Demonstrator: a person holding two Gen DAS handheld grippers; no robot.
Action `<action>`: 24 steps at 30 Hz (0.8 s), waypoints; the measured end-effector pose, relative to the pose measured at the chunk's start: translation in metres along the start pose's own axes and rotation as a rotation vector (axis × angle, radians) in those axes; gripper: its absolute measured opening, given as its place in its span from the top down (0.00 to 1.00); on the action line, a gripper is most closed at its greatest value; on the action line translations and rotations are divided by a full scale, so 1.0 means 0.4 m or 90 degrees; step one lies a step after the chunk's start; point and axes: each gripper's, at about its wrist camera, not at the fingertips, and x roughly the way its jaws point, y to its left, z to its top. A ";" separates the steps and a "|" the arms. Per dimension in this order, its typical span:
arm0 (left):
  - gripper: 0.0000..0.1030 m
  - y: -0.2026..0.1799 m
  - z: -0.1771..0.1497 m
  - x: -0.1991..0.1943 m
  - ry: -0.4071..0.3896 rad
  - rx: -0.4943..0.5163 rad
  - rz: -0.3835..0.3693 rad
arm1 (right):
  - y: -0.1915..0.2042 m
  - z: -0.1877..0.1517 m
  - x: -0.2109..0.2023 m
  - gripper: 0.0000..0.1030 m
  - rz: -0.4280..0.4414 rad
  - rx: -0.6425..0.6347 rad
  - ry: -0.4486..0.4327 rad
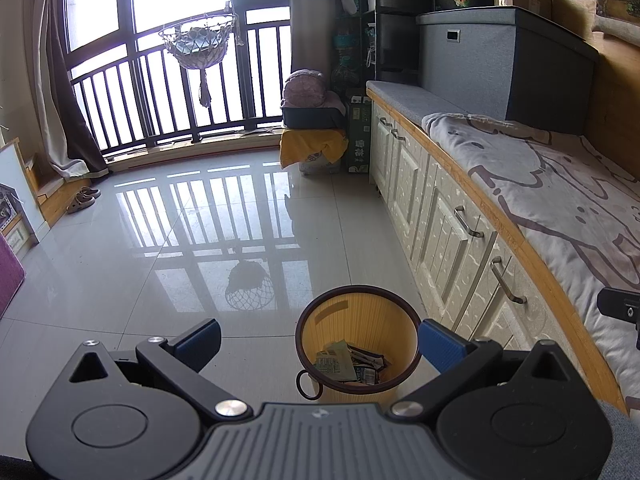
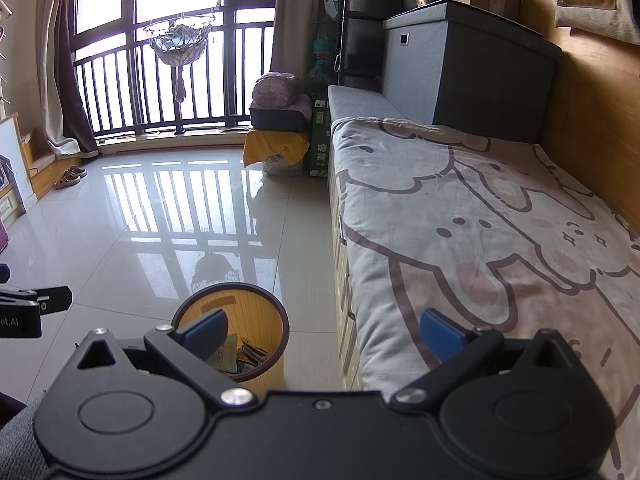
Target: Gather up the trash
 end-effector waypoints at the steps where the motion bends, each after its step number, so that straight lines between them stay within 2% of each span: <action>1: 0.00 0.000 0.000 0.000 0.000 0.000 0.000 | 0.002 -0.001 0.000 0.00 0.000 0.000 0.000; 24: 0.00 -0.002 -0.001 0.001 0.000 0.000 0.001 | -0.001 0.004 0.000 0.00 -0.001 -0.002 0.000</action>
